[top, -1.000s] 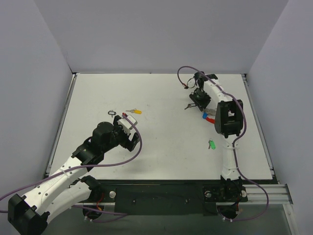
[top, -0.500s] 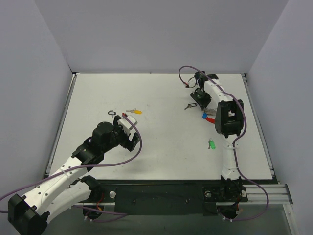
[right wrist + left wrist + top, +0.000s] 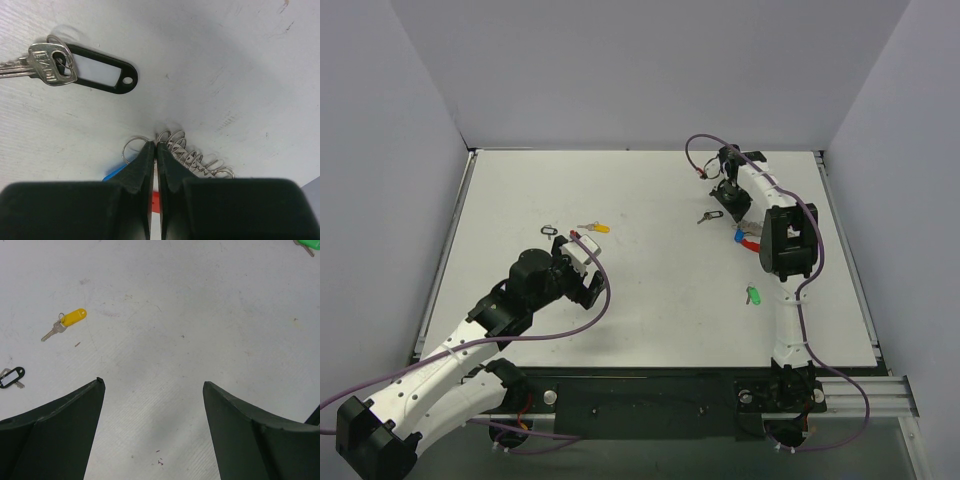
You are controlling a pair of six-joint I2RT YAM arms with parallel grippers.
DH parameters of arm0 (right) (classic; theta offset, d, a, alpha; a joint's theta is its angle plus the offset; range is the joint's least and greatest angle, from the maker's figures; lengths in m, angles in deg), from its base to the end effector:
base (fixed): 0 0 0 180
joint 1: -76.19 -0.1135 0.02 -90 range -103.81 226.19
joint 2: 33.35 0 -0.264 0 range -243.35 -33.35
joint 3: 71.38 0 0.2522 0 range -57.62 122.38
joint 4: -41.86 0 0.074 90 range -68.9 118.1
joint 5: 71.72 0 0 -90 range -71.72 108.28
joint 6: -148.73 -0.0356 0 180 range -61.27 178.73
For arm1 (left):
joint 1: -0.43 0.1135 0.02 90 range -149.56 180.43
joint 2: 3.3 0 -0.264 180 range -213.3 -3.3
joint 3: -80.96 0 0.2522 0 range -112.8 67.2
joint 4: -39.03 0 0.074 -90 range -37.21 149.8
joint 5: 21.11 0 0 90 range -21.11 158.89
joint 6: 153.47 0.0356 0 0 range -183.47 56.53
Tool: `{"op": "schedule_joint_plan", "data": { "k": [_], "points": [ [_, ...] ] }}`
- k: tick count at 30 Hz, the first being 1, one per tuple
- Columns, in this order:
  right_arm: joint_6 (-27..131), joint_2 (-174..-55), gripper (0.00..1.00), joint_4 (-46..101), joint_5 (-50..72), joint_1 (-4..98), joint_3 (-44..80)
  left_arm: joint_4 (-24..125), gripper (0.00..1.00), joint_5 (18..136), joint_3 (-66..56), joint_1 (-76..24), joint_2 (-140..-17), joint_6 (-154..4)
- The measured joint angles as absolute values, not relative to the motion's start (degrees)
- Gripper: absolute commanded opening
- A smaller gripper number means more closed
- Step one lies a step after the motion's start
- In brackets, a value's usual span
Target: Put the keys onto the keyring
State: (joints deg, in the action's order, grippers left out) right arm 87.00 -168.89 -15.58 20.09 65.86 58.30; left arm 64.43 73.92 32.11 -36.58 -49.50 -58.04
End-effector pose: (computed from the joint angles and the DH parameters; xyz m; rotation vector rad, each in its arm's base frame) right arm 0.5005 0.0901 0.1748 -0.8772 2.5352 -0.1411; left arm 0.1500 -0.1170 0.2734 0.7754 1.8362 -0.4448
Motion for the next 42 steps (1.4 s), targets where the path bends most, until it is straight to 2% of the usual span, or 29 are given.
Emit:
{"op": "schedule_joint_plan", "data": {
  "k": [8, 17, 27, 42],
  "points": [
    [86.8, -165.7, 0.0, -14.2, 20.1, 65.9, 55.8, 64.4, 0.9, 73.9, 32.1, -36.6, -49.5, -58.0],
    [85.0, -149.0, 0.0, -11.8, 15.4, 66.8, 49.0, 64.4, 0.91, 74.3, 32.1, -36.2, -48.8, -58.2],
    [81.0, -134.6, 0.0, -10.4, 3.1, 70.2, 43.6, 60.6, 0.91, 80.0, 33.0, -31.7, -45.3, -63.4],
    [75.1, -127.3, 0.0, -12.9, -12.5, 68.0, 44.8, 43.1, 0.79, 91.7, 34.7, -30.0, -48.1, -76.6]
  ]
}}
